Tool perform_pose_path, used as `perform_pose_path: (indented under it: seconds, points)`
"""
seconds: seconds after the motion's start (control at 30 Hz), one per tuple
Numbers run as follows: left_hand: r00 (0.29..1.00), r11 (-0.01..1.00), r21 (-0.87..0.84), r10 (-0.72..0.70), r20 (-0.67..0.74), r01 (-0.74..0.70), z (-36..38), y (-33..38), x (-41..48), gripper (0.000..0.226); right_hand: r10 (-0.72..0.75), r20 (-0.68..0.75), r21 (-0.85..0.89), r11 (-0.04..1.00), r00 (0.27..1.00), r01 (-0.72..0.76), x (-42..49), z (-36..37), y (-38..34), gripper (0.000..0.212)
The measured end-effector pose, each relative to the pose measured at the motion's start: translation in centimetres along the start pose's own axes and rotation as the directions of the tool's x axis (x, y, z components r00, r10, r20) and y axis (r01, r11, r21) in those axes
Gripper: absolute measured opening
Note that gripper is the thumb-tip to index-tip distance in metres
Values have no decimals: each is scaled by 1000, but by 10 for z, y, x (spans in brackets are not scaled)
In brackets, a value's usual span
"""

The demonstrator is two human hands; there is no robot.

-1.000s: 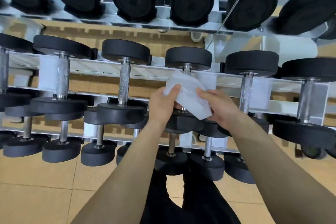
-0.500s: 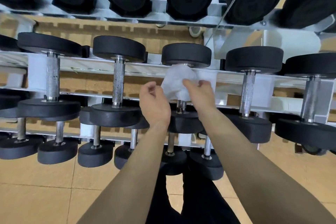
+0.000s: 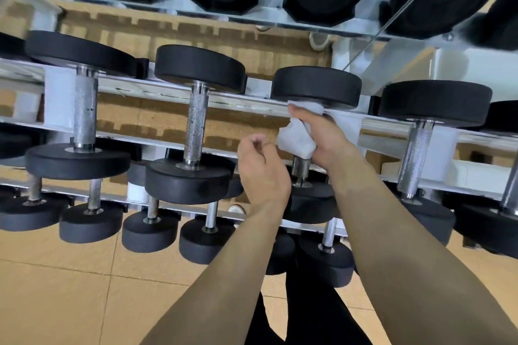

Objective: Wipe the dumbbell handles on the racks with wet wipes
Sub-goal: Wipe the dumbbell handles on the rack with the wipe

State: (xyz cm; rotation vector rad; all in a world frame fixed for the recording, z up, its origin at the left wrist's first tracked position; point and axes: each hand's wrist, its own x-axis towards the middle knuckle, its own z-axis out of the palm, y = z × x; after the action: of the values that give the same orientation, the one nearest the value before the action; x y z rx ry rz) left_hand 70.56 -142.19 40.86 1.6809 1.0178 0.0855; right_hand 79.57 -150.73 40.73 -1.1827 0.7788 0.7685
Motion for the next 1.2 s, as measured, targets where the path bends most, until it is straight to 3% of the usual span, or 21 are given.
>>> perform_pose_path:
  seconds: [0.13, 0.2, 0.33, 0.43, 0.5, 0.6, 0.67, 0.73, 0.87, 0.93, 1.0, 1.07, 1.13, 1.2]
  points:
    - [1000, 1000, 2, -1, 10, 1, 1, -1, 0, 11, -65, -3, -7, 998, 998, 65, 2, -1, 5, 13]
    - [1000, 1000, 6, -7, 7, 7, 1, -1, 0, 11, -120, 2, -103, 987, 993, 120, 4, -7, 16, 17]
    - [1000, 1000, 19, 2, -3, -2, 0, 0, -1, 12, -60, 122, -336, 937, 991, 98, -4, -24, 36, 13]
    - [1000, 1000, 23, 11, -3, -11, 1, 0, -2, 11, -60, 44, -455, 888, 997, 74, -3, -25, 41, 29]
    - [1000, 1000, 26, 10, 1, -10, 1, 1, -2, 11, -62, -21, -422, 906, 998, 47, 2, -19, 33, 34]
    - [1000, 999, 33, 2, -5, -2, 1, 1, -1, 11, -140, -79, -253, 960, 987, 116, 12, -8, 11, 16]
    - [1000, 999, 35, 4, -7, -4, 1, 1, -1, 12, -161, -97, -173, 974, 982, 143, 13, -3, 9, 18]
    - [1000, 999, 31, 14, -5, -13, 1, 0, -1, 12, -144, -87, -192, 973, 986, 125, 10, -7, 23, 25]
    - [1000, 999, 41, 25, 12, -25, 0, -1, -1, 12, 14, 93, -369, 929, 996, 22, -4, -24, 42, 22]
    - [1000, 999, 33, 16, 8, -17, 0, 0, -1, 13, 47, 40, -346, 938, 998, -30, 0, -21, 27, 30]
    - [1000, 1000, 25, 9, 11, -9, 0, 1, -2, 13, 4, -24, -231, 973, 1000, -10, 12, -13, 8, 20]
    - [1000, 1000, 15, -6, 12, 6, 0, 1, -2, 13, -24, -57, -99, 995, 998, 19, 19, -2, 0, 29]
    - [1000, 1000, 22, -9, 14, 9, 1, 0, -1, 13, -29, -97, -138, 990, 995, 16, 19, -4, 10, 40]
    - [1000, 1000, 26, 1, 19, -1, 1, -2, 1, 13, -5, -76, -281, 960, 997, -17, 7, -10, 27, 26]
